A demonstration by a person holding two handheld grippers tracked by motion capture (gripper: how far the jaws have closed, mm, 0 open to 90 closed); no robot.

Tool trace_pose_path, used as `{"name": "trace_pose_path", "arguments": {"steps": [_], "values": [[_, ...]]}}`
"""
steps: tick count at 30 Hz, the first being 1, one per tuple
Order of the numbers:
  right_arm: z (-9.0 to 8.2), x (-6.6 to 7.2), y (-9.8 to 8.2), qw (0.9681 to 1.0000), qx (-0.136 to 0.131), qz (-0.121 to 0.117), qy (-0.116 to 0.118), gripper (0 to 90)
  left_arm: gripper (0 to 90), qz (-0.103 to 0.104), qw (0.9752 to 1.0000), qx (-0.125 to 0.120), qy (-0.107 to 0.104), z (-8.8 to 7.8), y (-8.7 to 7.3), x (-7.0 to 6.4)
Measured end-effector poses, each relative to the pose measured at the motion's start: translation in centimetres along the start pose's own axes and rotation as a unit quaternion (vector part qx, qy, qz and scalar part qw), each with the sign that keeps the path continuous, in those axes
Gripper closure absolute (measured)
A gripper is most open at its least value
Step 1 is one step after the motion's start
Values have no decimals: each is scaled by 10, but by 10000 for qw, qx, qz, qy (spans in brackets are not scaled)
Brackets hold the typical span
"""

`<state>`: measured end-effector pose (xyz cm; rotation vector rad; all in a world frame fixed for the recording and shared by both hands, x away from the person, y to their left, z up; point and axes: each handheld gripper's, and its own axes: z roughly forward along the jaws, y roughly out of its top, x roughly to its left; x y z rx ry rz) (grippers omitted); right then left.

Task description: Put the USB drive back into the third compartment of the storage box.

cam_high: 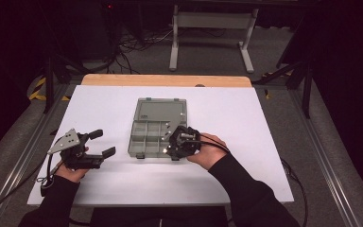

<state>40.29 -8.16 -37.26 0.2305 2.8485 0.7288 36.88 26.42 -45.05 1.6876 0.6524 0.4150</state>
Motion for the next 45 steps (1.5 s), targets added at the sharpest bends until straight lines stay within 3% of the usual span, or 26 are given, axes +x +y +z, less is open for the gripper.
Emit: {"name": "trace_pose_path", "arguments": {"steps": [21, 36, 45], "values": [[3, -34, 9, 9990, -79, 389, -201, 793, 108, -42, 10000, 5, -19, 0, -1, -1], [16, -62, 8, 9965, -89, 791, -263, 794, 108, -46, 10000, 21, -17, 1, -1, 0], [25, -72, 7, 9951, -61, 938, -295, 793, 108, -28, 10000, 8, -4, 0, -1, 0]]}}
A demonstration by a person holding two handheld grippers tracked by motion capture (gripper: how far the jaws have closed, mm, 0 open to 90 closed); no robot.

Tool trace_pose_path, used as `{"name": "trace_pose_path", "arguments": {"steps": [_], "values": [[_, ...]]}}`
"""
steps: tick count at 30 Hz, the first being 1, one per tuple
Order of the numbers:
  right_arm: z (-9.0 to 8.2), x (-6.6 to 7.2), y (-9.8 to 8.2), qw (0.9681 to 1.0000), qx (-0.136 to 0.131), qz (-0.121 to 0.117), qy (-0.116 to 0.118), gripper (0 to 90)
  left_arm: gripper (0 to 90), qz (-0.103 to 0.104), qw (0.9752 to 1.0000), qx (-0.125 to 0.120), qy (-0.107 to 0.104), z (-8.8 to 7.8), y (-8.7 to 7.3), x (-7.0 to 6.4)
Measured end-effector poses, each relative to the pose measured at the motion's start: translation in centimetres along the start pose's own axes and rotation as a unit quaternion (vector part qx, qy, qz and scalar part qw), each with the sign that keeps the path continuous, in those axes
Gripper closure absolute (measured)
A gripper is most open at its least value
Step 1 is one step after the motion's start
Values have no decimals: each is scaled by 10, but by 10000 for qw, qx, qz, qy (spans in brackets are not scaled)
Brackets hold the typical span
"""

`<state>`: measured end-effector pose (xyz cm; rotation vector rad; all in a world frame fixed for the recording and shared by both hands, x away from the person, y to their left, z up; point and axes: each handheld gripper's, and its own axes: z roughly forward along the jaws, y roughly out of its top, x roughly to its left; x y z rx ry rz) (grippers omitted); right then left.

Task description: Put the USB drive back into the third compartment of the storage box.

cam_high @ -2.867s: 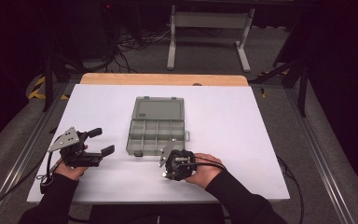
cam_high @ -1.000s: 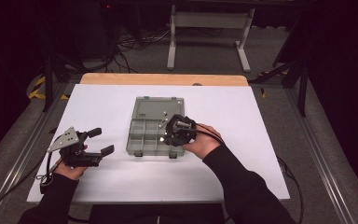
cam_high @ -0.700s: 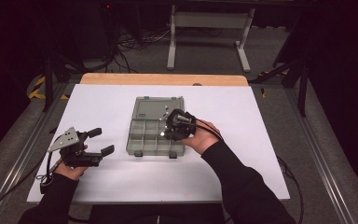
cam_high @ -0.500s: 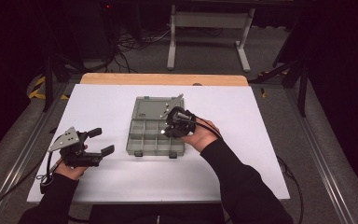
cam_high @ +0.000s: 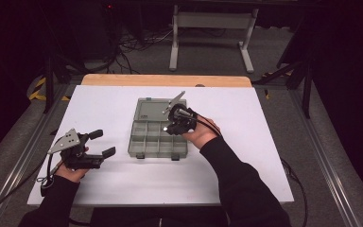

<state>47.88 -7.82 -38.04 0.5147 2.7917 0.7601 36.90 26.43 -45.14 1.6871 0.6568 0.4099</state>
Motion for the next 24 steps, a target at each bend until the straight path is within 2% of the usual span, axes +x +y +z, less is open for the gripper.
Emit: {"name": "trace_pose_path", "arguments": {"steps": [7, 24], "values": [[8, -7, 0, 9999, 23, 114, -35, 793, 108, -17, 10000, 16, -10, 0, 0, 0], [28, -16, 1, 9997, 131, 214, -33, 793, 108, 8, 10000, 13, -10, 1, 0, 0]]}}
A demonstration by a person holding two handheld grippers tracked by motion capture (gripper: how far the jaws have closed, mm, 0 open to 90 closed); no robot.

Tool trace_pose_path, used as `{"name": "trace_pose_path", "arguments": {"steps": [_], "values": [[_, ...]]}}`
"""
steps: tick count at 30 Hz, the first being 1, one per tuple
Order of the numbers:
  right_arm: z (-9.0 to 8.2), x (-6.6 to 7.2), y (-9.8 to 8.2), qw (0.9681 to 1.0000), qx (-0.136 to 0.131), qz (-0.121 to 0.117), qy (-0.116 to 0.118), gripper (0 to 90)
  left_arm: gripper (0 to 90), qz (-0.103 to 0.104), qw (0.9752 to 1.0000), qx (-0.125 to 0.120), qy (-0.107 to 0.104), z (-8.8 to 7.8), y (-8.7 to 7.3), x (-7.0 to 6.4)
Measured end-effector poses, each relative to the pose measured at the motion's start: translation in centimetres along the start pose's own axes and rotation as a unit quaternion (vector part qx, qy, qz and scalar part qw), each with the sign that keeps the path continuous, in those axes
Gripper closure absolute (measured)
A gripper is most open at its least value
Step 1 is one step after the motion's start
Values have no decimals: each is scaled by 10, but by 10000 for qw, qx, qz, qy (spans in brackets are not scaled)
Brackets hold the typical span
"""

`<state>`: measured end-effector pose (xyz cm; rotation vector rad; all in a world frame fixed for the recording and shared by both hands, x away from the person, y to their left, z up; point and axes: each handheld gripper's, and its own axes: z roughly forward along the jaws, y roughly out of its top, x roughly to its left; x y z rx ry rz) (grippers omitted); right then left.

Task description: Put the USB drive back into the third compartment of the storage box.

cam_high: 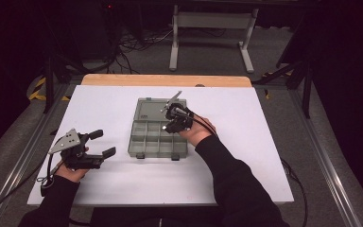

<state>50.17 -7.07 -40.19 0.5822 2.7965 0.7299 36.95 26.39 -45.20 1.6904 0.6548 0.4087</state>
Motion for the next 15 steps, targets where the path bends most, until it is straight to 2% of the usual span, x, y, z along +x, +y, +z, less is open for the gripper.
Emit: {"name": "trace_pose_path", "arguments": {"steps": [15], "values": [[12, -3, 2, 10000, 48, 39, 36, 792, 108, -2, 10000, 16, -2, 0, 0, 0]]}}
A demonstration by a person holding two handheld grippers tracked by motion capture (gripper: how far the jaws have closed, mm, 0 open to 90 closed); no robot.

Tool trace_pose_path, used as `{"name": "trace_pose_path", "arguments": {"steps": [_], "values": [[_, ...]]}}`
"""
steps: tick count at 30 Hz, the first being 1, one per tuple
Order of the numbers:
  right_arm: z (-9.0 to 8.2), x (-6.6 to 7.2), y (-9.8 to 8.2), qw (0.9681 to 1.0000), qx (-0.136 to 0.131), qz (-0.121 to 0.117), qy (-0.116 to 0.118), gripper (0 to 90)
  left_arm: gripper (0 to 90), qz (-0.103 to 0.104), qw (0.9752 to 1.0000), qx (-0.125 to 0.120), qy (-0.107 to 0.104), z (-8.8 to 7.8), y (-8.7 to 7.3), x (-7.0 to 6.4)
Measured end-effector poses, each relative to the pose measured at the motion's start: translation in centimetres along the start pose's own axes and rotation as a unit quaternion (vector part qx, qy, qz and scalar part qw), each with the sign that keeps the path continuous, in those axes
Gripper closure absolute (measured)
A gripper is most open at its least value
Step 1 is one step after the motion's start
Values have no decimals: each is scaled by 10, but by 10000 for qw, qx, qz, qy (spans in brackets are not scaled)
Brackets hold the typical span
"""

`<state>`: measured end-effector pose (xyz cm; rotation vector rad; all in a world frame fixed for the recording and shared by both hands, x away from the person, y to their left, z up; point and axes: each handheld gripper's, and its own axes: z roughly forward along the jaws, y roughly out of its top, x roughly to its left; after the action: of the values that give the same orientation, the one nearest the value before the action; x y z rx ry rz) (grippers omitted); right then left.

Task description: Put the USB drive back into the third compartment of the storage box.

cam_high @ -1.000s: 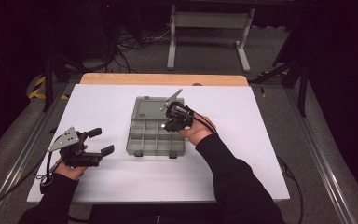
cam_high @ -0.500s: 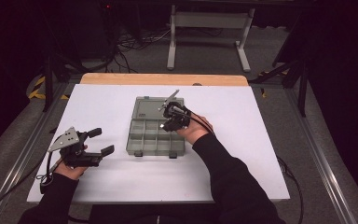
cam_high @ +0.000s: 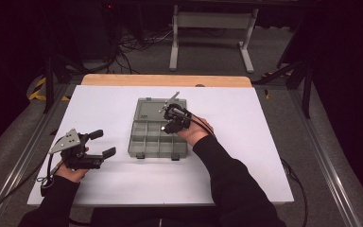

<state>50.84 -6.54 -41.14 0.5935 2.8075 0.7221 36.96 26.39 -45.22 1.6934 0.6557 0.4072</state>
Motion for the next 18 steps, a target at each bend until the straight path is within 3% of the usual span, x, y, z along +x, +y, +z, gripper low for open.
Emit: {"name": "trace_pose_path", "arguments": {"steps": [18], "values": [[8, 1, 1, 9999, 99, -22, 53, 788, 108, -18, 10000, 55, -15, 0, 0, 0]]}}
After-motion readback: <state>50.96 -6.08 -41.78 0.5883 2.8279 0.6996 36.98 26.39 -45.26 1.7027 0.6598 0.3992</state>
